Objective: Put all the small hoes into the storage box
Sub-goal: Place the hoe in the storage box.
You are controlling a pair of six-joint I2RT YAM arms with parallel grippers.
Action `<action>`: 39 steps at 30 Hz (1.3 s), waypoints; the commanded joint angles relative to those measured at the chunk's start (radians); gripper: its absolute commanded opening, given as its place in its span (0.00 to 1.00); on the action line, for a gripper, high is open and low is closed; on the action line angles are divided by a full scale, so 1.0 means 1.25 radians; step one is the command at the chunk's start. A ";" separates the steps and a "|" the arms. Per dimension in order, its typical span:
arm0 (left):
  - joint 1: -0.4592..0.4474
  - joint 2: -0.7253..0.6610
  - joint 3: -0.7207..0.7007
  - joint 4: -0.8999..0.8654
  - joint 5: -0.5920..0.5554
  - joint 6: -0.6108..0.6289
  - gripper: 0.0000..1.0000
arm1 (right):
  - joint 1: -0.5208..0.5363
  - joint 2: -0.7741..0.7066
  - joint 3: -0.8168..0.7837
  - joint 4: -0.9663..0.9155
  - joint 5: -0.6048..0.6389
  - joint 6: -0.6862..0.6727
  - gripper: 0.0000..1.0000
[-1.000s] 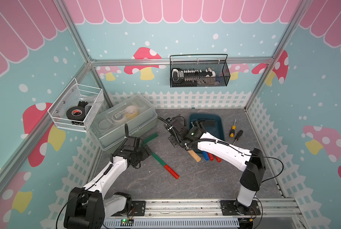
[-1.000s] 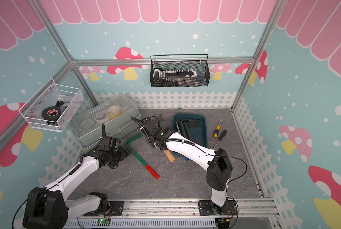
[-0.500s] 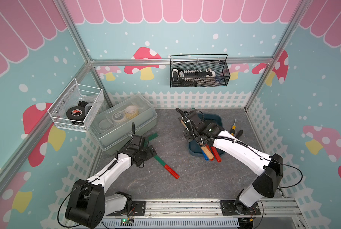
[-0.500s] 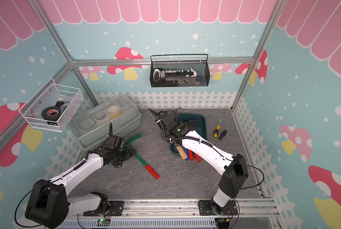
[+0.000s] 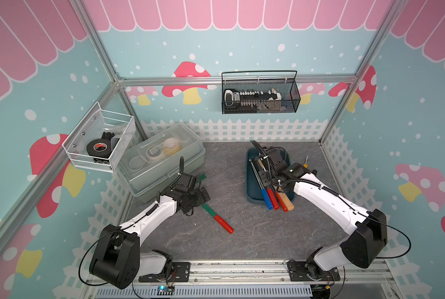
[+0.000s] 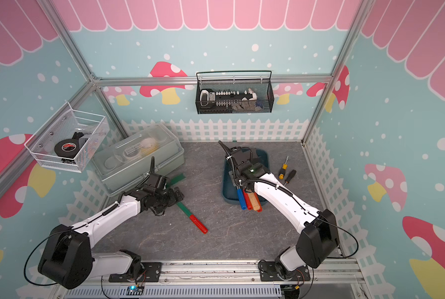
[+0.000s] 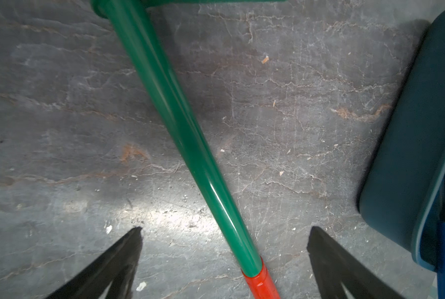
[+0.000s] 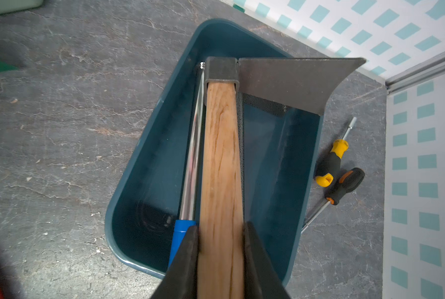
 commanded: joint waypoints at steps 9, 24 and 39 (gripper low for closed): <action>-0.005 0.000 0.008 0.003 -0.022 -0.017 0.99 | -0.076 -0.017 -0.058 0.117 -0.011 0.028 0.00; -0.005 -0.016 -0.006 0.003 -0.025 -0.016 0.99 | -0.145 0.057 -0.078 0.200 -0.062 0.040 0.00; -0.005 -0.024 -0.017 0.004 -0.020 -0.018 0.99 | -0.151 0.141 -0.077 0.261 -0.060 0.055 0.00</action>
